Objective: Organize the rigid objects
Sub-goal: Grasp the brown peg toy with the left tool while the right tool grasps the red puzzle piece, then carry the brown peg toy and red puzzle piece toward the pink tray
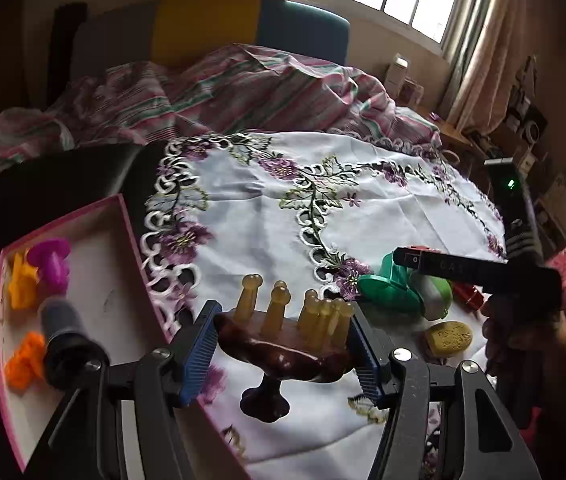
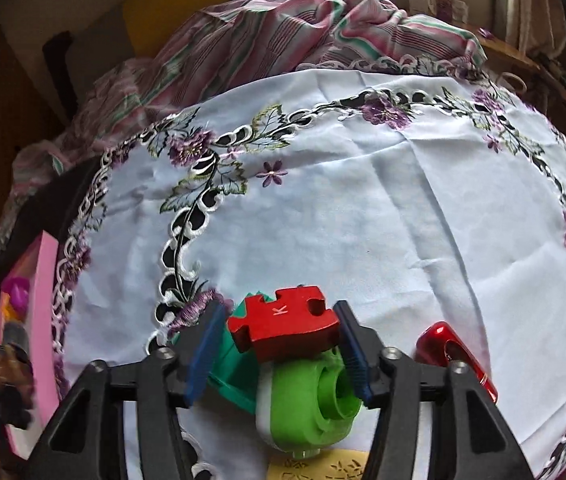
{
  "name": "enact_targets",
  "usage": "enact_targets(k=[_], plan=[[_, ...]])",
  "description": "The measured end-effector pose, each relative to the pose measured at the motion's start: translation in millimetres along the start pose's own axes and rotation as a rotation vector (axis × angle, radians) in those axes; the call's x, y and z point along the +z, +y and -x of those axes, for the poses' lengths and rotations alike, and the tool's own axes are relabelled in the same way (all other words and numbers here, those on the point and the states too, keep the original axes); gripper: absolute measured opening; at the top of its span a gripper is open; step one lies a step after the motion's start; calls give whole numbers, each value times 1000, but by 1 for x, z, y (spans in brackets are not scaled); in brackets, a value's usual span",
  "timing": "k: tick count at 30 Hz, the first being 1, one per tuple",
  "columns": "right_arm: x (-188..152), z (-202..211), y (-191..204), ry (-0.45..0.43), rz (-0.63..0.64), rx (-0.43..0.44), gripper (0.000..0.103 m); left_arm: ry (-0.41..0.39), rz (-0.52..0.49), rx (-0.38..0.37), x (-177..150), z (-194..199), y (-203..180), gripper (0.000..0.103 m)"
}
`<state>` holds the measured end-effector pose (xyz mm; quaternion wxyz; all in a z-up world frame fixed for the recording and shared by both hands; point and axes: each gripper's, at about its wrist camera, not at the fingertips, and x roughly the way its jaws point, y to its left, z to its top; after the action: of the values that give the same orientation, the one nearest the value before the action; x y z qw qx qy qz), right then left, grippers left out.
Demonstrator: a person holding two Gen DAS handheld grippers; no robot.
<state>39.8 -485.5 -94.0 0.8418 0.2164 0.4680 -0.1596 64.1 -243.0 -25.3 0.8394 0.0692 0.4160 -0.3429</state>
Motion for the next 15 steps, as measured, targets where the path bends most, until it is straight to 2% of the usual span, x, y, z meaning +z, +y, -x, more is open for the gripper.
enact_targets(k=[6,11,15], plan=[[-2,2,5,-9,43,-4,49,-43,72,32,-13,40,25,62],[-2,10,11,-45,63,1,49,-96,97,143,-27,71,45,62],[-2,16,14,-75,78,11,49,-106,123,194,-40,84,61,62]])
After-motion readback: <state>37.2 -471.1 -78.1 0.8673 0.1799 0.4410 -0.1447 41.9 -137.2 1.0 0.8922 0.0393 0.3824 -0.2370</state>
